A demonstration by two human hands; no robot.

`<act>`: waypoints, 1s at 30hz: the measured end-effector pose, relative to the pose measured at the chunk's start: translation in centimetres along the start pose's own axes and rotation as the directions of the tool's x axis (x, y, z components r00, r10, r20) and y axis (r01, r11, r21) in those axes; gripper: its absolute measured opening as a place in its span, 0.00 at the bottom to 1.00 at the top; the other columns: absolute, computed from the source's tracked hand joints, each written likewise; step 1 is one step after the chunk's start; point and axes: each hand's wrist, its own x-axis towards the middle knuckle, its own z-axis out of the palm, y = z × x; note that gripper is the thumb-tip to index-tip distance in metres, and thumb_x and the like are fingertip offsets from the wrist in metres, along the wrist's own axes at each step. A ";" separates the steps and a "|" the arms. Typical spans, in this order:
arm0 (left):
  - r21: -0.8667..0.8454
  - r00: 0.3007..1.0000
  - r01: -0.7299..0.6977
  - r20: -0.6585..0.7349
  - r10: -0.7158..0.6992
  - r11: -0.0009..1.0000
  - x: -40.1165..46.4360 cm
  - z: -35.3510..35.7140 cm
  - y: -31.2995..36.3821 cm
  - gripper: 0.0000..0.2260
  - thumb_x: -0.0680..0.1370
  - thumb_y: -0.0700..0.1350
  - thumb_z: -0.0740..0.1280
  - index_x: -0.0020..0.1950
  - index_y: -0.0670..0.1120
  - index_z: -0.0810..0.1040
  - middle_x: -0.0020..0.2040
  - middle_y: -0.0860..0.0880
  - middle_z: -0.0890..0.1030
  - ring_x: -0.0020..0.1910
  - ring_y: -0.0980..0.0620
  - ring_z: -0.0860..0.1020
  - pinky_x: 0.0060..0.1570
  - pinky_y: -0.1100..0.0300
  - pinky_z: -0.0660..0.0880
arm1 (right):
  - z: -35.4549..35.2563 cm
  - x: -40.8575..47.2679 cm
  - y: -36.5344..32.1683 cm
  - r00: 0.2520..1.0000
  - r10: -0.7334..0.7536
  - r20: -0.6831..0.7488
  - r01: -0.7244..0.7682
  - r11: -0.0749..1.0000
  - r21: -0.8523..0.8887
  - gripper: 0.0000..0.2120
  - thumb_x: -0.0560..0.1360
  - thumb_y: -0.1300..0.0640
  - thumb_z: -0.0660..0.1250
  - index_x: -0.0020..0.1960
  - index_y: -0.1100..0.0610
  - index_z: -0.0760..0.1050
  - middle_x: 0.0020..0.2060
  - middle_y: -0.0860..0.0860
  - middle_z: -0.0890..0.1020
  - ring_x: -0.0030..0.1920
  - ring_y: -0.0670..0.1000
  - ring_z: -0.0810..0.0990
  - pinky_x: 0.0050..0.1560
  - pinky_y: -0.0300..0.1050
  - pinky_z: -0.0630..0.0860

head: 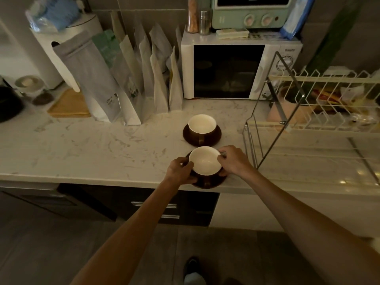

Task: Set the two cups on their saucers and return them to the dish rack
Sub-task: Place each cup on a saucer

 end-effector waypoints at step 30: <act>-0.140 0.999 0.047 0.034 -0.042 0.989 1.5 -0.7 -1.1 0.20 0.78 0.54 0.65 0.67 0.48 0.72 0.69 0.42 0.72 0.66 0.41 0.73 0.40 0.56 0.80 | 0.1 -0.6 2.1 0.994 0.094 0.052 -0.104 0.958 0.268 0.22 0.80 0.45 0.60 0.71 0.53 0.71 0.68 0.54 0.75 0.66 0.55 0.74 0.62 0.55 0.76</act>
